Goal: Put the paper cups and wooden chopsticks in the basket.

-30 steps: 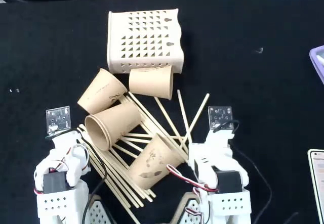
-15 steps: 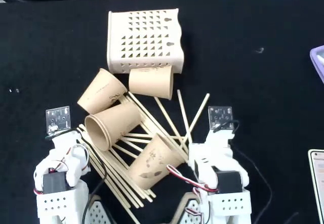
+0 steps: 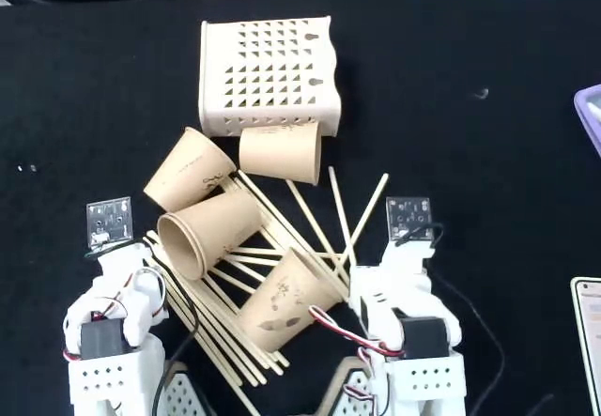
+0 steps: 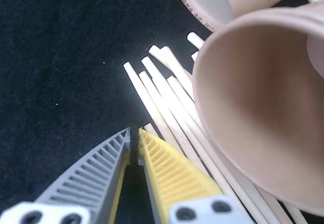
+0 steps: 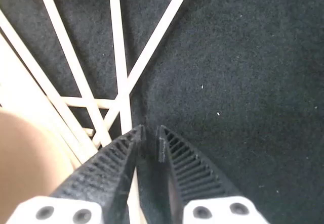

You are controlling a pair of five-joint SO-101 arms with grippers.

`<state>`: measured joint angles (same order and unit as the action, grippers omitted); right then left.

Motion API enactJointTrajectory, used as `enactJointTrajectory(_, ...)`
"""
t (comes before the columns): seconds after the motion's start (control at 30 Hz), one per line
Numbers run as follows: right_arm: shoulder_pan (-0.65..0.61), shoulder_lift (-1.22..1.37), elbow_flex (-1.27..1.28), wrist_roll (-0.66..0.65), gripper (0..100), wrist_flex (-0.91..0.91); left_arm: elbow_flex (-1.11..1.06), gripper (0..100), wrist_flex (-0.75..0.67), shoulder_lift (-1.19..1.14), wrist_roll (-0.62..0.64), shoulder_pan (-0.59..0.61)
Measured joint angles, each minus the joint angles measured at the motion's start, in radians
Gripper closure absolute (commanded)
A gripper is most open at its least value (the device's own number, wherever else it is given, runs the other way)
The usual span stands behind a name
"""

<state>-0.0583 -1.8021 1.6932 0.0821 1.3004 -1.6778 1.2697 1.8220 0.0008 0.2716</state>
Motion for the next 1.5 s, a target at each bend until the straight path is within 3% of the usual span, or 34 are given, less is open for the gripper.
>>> enactJointTrajectory(0.07, 0.0, 0.0, 0.0, 0.0, 94.2, 0.0, 0.0, 97, -0.005, 0.0, -0.029, 0.063)
enactJointTrajectory(0.17, 0.008, 0.0, 0.0, -0.011, 94.2, -0.075, 0.002, 97, -0.077, 0.0, -0.18, 0.193)
enactJointTrajectory(0.3, 0.074, 0.0, 0.0, -0.114, 94.1, -0.273, 0.015, 97, -0.258, 0.0, -0.46, 0.439)
enactJointTrajectory(0.4, 0.158, 0.0, 0.0, -0.219, 94.1, -0.451, 0.017, 97, -0.423, 0.0, -0.575, 0.589)
enactJointTrajectory(0.53, 0.229, 0.0, -0.009, -0.293, 94.1, -0.651, 0.029, 86, -0.678, 0.0, -0.58, 0.694)
enactJointTrajectory(0.63, 0.235, 0.0, -0.097, -0.299, 94.1, -0.667, 0.072, 76, -0.802, 0.0, -0.463, 0.7)
enactJointTrajectory(0.73, 0.235, 0.0, -0.255, -0.299, 94.1, -0.618, 0.166, 78, -0.796, 0.0, -0.267, 0.672)
enactJointTrajectory(0.87, 0.21, 0.0, -0.506, -0.299, 94.1, -0.525, 0.371, 79, -0.677, -0.002, -0.08, 0.549)
enactJointTrajectory(1.0, 0.118, 0.072, -0.779, -0.301, 94.1, -0.425, 0.583, 79, -0.569, -0.071, -0.06, 0.301)
enactJointTrajectory(1.13, 0.04, 0.315, -1.028, -0.301, 94.1, -0.339, 0.717, 79, -0.543, -0.285, -0.077, 0.072)
enactJointTrajectory(1.3, -0.026, 0.69, -1.177, -0.276, 89.6, -0.318, 0.865, 79, -0.542, -0.718, -0.083, -0.031)
enactJointTrajectory(1.43, -0.029, 1.007, -1.175, -0.152, 77.4, -0.365, 1.019, 78, -0.542, -1.085, -0.072, -0.058)
enactJointTrajectory(1.5, -0.029, 1.132, -1.157, -0.086, 76.0, -0.422, 1.112, 73, -0.522, -1.252, -0.048, -0.058)
